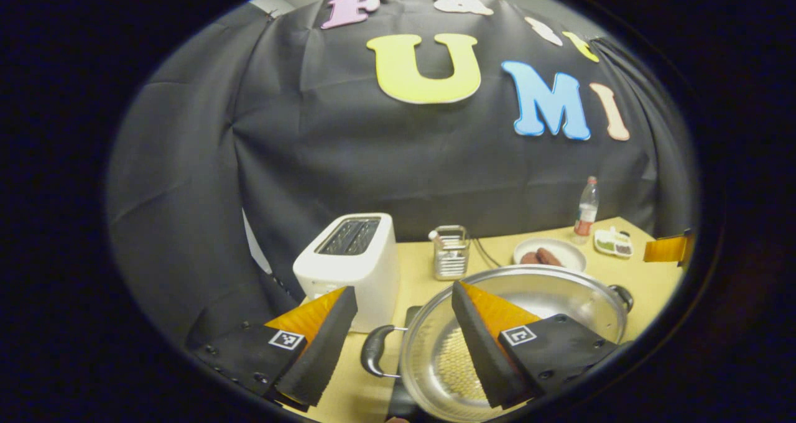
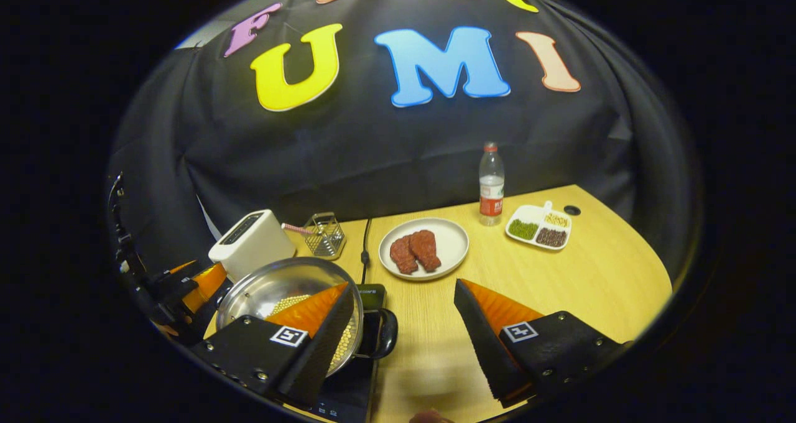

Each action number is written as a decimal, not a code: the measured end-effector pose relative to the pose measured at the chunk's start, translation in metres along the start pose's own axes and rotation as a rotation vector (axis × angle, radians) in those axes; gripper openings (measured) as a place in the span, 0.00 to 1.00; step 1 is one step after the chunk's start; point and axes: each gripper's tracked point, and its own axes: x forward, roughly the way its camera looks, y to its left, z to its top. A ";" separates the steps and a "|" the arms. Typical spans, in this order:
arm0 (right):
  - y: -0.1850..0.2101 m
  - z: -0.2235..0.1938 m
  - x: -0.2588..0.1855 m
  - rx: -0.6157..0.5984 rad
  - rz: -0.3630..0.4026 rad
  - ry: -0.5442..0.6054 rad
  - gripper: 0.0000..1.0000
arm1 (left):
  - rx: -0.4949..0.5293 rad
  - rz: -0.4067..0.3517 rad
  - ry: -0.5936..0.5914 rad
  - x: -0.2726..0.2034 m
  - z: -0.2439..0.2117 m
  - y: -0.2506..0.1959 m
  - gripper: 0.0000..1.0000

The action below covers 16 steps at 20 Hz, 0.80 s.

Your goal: First push the handle of the pot to place it horizontally, then grasp the pot with both hands and set it on the induction cooktop.

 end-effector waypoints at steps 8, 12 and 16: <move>-0.064 0.055 -0.102 -0.171 0.025 -0.234 0.98 | -0.068 -0.081 -0.160 -0.075 0.075 -0.127 0.97; -0.099 0.074 -0.161 -0.194 0.047 -0.321 0.98 | -0.073 -0.085 -0.236 -0.131 0.101 -0.180 1.00; -0.125 0.085 -0.207 -0.200 0.074 -0.392 0.98 | -0.066 -0.087 -0.286 -0.186 0.112 -0.230 0.99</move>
